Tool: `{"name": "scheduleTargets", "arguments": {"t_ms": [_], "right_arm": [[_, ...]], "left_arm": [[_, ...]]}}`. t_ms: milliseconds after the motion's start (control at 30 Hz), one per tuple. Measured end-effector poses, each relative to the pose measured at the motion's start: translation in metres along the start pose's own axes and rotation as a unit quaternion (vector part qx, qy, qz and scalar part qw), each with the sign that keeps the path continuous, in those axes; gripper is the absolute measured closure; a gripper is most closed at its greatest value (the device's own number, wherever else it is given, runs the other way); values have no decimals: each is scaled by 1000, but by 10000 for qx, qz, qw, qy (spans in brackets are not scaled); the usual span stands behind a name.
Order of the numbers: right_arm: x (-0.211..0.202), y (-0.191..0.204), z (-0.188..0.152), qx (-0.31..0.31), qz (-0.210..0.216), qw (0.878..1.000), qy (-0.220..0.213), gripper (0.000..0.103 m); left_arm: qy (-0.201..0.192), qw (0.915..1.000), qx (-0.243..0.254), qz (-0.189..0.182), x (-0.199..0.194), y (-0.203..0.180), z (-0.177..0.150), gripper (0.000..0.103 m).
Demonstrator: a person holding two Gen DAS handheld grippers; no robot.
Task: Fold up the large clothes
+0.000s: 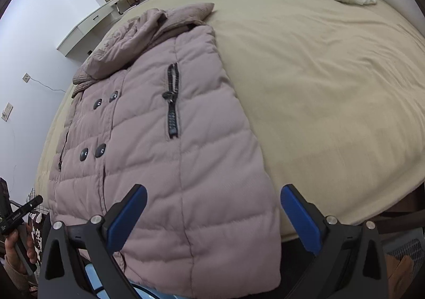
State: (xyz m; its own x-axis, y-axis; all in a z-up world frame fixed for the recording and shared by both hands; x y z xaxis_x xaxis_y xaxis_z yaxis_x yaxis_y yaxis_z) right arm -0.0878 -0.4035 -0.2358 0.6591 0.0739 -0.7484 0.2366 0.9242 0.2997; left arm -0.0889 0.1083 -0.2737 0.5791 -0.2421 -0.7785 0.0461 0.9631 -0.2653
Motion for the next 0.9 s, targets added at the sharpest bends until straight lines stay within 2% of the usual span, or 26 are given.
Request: {"name": "scheduleTargets", "arguments": {"t_ms": [133, 200, 333, 567, 633, 833, 900], "right_arm": [[-5, -22, -11, 268, -19, 9995, 138, 0], [-4, -34, -17, 457, -71, 9985, 298, 0], [-1, -49, -29, 887, 157, 9943, 575, 0], [13, -49, -42, 872, 406, 9916, 868, 0], [17, -48, -44, 828, 517, 9904, 975, 6], [20, -47, -46, 579, 835, 9874, 1215, 16], [20, -49, -45, 557, 925, 9854, 1318, 19]], "left_arm": [[180, 9998, -52, -103, -3, 10, -16, 12], [395, 9989, -122, -217, 5, 13, -21, 12], [634, 9970, -282, -329, 20, 18, -29, 12], [898, 9939, -526, -367, 36, 22, -42, 12], [911, 9931, -626, -400, 38, 25, -43, 12], [866, 9910, -814, -609, 45, 33, -45, 12], [859, 9898, -870, -726, 48, 32, -45, 16]]}}
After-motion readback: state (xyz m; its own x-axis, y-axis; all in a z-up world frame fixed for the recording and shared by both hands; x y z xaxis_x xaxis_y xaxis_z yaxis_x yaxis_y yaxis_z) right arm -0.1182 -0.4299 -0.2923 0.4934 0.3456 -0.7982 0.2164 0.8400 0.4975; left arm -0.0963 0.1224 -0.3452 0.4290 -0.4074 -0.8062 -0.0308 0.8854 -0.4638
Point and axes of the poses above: each gripper's, at about its wrist camera, not at the fingertips, and x roughly the way its jaws point, y to its left, z to its top, the point moved 4 cm from there along x, roughly the way its jaws point, and after that the axes turned 11 degrees about -y, right-handed, at the moved point
